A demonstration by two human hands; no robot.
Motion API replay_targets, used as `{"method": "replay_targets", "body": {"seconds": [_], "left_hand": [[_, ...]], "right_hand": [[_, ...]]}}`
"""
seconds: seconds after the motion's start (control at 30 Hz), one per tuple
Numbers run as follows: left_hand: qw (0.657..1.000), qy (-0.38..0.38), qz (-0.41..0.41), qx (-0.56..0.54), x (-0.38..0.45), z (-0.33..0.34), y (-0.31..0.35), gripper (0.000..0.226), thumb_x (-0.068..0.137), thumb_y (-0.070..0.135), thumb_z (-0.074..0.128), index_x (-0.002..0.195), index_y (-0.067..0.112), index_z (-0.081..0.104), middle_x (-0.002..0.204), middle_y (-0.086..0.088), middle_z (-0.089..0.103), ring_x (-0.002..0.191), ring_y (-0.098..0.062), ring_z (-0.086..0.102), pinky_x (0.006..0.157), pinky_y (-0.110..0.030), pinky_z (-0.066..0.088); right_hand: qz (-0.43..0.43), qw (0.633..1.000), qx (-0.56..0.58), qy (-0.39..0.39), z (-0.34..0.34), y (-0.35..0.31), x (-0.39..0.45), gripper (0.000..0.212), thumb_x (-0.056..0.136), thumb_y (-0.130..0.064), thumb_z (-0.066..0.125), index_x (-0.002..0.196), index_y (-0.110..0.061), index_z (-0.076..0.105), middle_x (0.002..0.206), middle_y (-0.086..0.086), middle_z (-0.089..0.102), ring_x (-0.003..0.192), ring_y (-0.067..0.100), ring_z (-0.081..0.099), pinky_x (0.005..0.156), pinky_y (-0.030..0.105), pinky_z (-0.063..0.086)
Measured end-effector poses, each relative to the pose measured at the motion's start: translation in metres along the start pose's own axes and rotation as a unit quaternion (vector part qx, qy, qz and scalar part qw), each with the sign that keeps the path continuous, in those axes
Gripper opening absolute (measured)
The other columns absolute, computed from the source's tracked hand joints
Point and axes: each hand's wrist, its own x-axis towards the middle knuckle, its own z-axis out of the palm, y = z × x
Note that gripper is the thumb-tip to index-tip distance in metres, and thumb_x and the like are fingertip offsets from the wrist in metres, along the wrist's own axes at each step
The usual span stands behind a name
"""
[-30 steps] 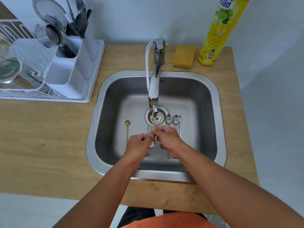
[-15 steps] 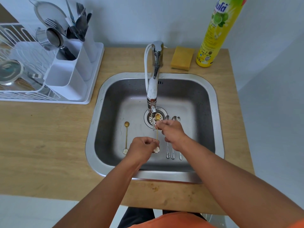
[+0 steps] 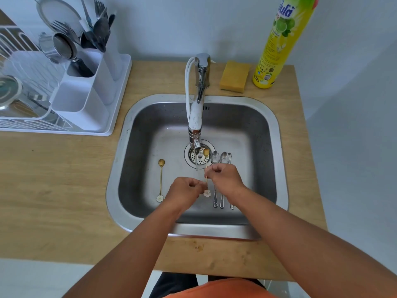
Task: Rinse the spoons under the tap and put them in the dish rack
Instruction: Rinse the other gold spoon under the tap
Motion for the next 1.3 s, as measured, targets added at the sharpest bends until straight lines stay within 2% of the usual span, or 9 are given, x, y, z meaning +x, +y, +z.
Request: {"method": "replay_targets", "body": {"seconds": [0.1, 0.2, 0.37, 0.5, 0.7, 0.87, 1.1, 1.17, 1.3], "left_hand": [[0.997, 0.029, 0.002, 0.071, 0.013, -0.016, -0.003, 0.021, 0.091, 0.047, 0.075, 0.093, 0.027, 0.079, 0.092, 0.009, 0.077, 0.087, -0.011, 0.069, 0.078, -0.029, 0.054], [0.981, 0.117, -0.013, 0.152, 0.026, -0.04, -0.008, 0.027, 0.09, 0.048, 0.074, 0.105, 0.026, 0.077, 0.102, 0.003, 0.074, 0.096, -0.021, 0.069, 0.09, -0.038, 0.058], [0.959, 0.18, -0.047, 0.215, 0.041, -0.074, -0.02, 0.022, 0.088, 0.037, 0.07, 0.101, 0.02, 0.073, 0.101, -0.004, 0.072, 0.091, -0.027, 0.068, 0.078, -0.035, 0.054], [0.949, 0.166, -0.07, 0.258, 0.052, -0.082, -0.026, 0.028, 0.092, 0.031, 0.068, 0.081, 0.006, 0.071, 0.083, -0.012, 0.071, 0.076, -0.031, 0.067, 0.067, -0.034, 0.052], [0.941, 0.171, -0.108, 0.271, 0.059, -0.074, -0.031, 0.029, 0.094, 0.034, 0.066, 0.094, 0.005, 0.069, 0.099, -0.015, 0.07, 0.08, -0.033, 0.063, 0.068, -0.035, 0.049], [0.934, 0.169, -0.12, 0.293, 0.057, -0.066, -0.034, 0.032, 0.095, 0.036, 0.067, 0.107, 0.007, 0.07, 0.112, -0.018, 0.07, 0.091, -0.038, 0.066, 0.072, -0.037, 0.048], [0.947, 0.107, -0.125, 0.274, 0.054, -0.059, -0.03, 0.019, 0.093, 0.028, 0.061, 0.083, 0.012, 0.06, 0.091, -0.011, 0.069, 0.081, -0.033, 0.068, 0.073, -0.038, 0.058], [0.959, 0.095, -0.122, 0.238, 0.052, -0.056, -0.026, 0.02, 0.092, 0.028, 0.061, 0.088, 0.008, 0.064, 0.092, -0.014, 0.07, 0.083, -0.036, 0.07, 0.076, -0.038, 0.06], [0.978, 0.075, -0.09, 0.173, 0.051, -0.047, -0.017, 0.027, 0.09, 0.027, 0.059, 0.086, 0.003, 0.07, 0.085, -0.015, 0.073, 0.07, -0.032, 0.067, 0.06, -0.03, 0.048]], "right_hand": [[0.013, 0.994, -0.076, 0.073, -0.011, 0.002, 0.01, 0.022, 0.092, -0.025, 0.068, 0.072, -0.02, 0.076, 0.084, -0.01, 0.077, 0.082, 0.012, 0.071, 0.073, 0.025, 0.053], [0.022, 0.978, -0.151, 0.143, -0.025, 0.009, 0.017, 0.028, 0.093, -0.024, 0.059, 0.068, -0.018, 0.071, 0.076, -0.004, 0.073, 0.073, 0.019, 0.068, 0.068, 0.028, 0.055], [0.058, 0.963, -0.191, 0.183, -0.038, 0.02, 0.022, 0.03, 0.094, -0.009, 0.054, 0.069, -0.019, 0.068, 0.083, 0.005, 0.072, 0.075, 0.024, 0.067, 0.065, 0.026, 0.052], [0.089, 0.954, -0.203, 0.203, -0.039, 0.028, 0.021, 0.029, 0.093, -0.006, 0.055, 0.069, -0.019, 0.064, 0.082, 0.005, 0.067, 0.068, 0.023, 0.059, 0.064, 0.024, 0.045], [0.112, 0.949, -0.221, 0.193, -0.039, 0.033, 0.021, 0.021, 0.096, -0.008, 0.058, 0.098, -0.005, 0.079, 0.102, 0.017, 0.075, 0.093, 0.036, 0.072, 0.073, 0.029, 0.053], [0.101, 0.931, -0.293, 0.194, -0.035, 0.031, 0.023, 0.023, 0.095, -0.011, 0.055, 0.098, -0.007, 0.077, 0.104, 0.018, 0.074, 0.095, 0.04, 0.071, 0.071, 0.035, 0.054], [0.101, 0.92, -0.328, 0.191, -0.034, 0.029, 0.024, 0.024, 0.097, -0.02, 0.056, 0.103, -0.009, 0.076, 0.108, 0.017, 0.072, 0.097, 0.04, 0.07, 0.075, 0.037, 0.056], [0.085, 0.925, -0.317, 0.191, -0.034, 0.03, 0.024, 0.024, 0.099, -0.024, 0.056, 0.101, -0.011, 0.075, 0.104, 0.014, 0.073, 0.094, 0.037, 0.07, 0.078, 0.037, 0.06], [-0.021, 0.948, -0.262, 0.178, -0.027, 0.024, 0.024, 0.02, 0.098, -0.026, 0.06, 0.089, -0.016, 0.075, 0.092, 0.006, 0.076, 0.09, 0.027, 0.068, 0.073, 0.028, 0.049]]}}
